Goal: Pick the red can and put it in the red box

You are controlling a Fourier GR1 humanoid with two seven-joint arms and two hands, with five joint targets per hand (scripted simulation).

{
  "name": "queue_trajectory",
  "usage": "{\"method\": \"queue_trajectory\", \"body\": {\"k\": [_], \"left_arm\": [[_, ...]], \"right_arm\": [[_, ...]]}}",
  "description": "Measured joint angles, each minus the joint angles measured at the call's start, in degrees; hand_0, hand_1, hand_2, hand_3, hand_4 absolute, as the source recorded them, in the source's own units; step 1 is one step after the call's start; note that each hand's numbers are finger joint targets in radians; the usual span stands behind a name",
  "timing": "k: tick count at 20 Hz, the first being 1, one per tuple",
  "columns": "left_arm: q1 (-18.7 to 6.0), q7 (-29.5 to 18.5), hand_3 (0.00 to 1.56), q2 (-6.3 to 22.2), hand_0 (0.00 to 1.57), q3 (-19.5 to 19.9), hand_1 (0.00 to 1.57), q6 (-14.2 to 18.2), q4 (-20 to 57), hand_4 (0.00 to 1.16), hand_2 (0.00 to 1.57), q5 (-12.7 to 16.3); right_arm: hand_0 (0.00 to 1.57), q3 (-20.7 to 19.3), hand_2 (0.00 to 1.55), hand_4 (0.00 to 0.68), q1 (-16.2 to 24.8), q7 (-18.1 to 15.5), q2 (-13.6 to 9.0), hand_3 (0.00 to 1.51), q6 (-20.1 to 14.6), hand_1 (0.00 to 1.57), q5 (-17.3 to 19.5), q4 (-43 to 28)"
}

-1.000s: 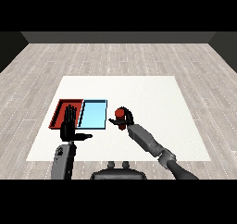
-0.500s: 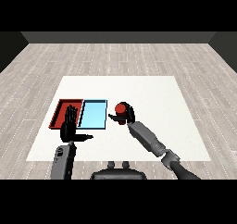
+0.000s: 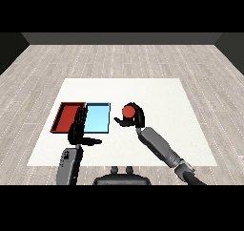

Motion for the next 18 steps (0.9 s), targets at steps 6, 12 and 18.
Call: {"method": "queue_trajectory", "body": {"k": [6,12,18], "left_arm": [[-1.3,4.6,0.00,-0.5,0.00,-4.0,0.00,2.4,-2.3,0.00,0.00,-1.8],[-4.2,8.3,0.00,-0.7,0.00,-9.9,0.00,7.3,-0.2,0.00,0.00,-4.9],[-8.7,8.8,0.00,-0.7,0.00,-14.0,0.00,12.0,6.1,0.00,0.00,-4.7]], "right_arm": [[1.46,-4.3,1.42,0.633,0.1,1.5,0.9,1.39,2.3,1.46,4.7,-1.5],[1.42,-4.9,1.41,0.627,3.7,4.5,-0.3,1.39,2.2,1.42,8.7,-10.2],[1.44,-6.7,1.43,0.618,6.5,6.1,0.2,1.39,4.0,1.44,12.7,-15.7]]}}
